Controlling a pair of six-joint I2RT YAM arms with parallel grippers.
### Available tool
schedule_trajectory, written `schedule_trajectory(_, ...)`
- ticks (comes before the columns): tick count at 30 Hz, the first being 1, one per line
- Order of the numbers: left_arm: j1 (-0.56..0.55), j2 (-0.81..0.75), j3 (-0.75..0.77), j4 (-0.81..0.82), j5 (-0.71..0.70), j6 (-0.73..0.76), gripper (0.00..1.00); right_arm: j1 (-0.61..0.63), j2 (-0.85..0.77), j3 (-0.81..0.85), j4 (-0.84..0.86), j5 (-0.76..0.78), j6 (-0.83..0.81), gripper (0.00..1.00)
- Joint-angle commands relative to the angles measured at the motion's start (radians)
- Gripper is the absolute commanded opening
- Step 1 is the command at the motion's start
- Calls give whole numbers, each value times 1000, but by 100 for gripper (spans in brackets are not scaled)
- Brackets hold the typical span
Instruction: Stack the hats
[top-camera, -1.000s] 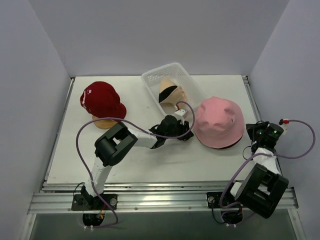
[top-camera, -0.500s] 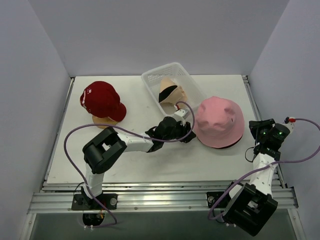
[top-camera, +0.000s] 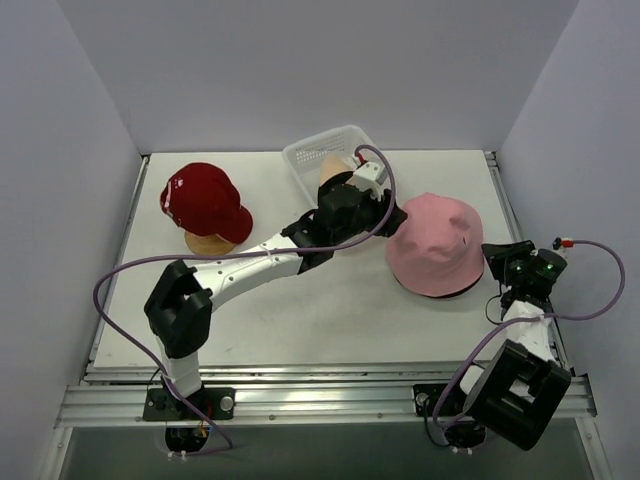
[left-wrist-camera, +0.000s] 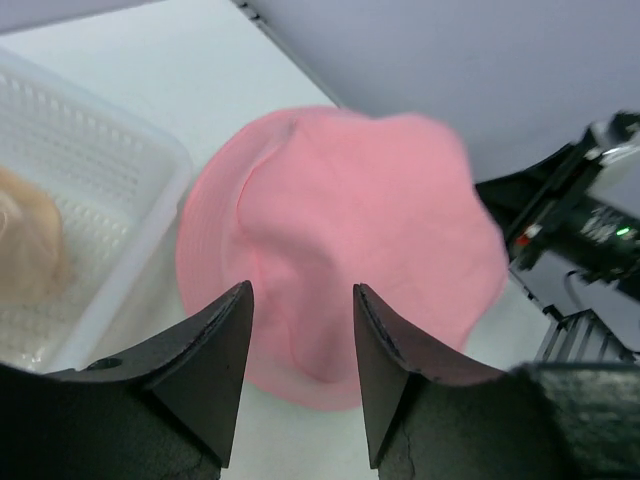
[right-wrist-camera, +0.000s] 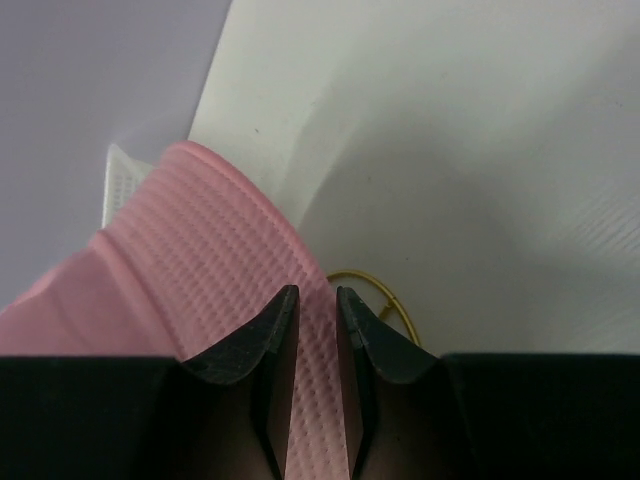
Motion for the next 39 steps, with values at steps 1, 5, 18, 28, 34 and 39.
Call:
schedule_trajectory(1, 1, 23, 113, -104, 15, 45, 53, 35, 71, -6, 138, -19, 6, 18)
schedule_trajectory(5, -8, 67, 217, -123, 41, 51, 54, 89, 134, 8, 152, 19, -5, 18)
schedule_trajectory(18, -68, 231, 400, -181, 114, 102, 54, 135, 289, -21, 264, 67, 0, 18)
schedule_trajectory(28, -126, 259, 495, -256, 54, 146, 55, 147, 314, -21, 247, 96, -12, 18)
schedule_trajectory(34, -129, 304, 576, -317, 52, 148, 57, 79, 168, 20, 69, 113, -57, 18)
schedule_trajectory(39, -129, 362, 635, -365, 51, 157, 57, 42, -40, 89, -158, 157, -123, 19)
